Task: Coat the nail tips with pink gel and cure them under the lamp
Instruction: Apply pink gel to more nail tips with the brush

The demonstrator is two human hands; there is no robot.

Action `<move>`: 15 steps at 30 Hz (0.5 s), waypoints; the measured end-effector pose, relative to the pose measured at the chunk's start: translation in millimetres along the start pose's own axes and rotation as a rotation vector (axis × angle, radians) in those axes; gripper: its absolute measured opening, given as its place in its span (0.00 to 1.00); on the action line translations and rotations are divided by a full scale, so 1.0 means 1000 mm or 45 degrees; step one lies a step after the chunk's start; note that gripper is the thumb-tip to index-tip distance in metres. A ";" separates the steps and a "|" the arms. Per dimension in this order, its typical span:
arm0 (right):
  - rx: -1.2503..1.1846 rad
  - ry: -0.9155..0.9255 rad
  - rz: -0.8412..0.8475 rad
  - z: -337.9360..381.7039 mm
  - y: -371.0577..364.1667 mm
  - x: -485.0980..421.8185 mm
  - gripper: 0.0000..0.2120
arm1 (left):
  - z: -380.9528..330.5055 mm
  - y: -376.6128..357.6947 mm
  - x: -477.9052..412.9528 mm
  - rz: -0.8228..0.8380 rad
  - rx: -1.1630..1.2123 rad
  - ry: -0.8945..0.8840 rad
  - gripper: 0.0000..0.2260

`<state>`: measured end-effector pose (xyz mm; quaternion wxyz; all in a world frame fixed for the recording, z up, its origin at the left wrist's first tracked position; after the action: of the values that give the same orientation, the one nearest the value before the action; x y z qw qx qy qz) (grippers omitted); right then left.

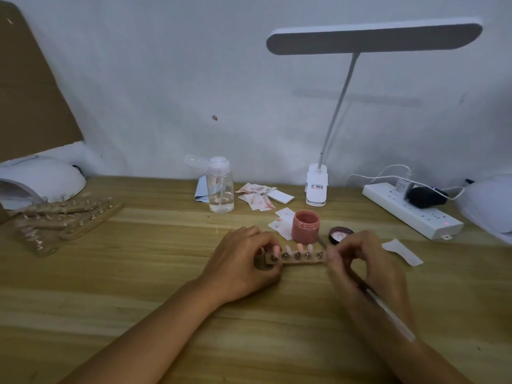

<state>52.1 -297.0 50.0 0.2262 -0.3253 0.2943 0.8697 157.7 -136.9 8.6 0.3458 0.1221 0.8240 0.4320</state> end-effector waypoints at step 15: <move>0.549 -0.532 0.796 -0.140 -0.017 -0.051 0.28 | 0.042 -0.002 -0.011 0.291 0.717 0.458 0.16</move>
<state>157.2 -387.1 -6.8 0.0694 0.0171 0.5015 0.8622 194.1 -117.9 -4.2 0.0975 0.2260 0.9394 0.2384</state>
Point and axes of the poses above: each hand's wrist, its own x-axis away from the middle knuckle, its own y-axis out of the back of the hand, z = x × y, the point moved 10 cm from there along -x, towards the middle knuckle, and after that the axes turned 2 degrees about -x, right-handed, at the moved point
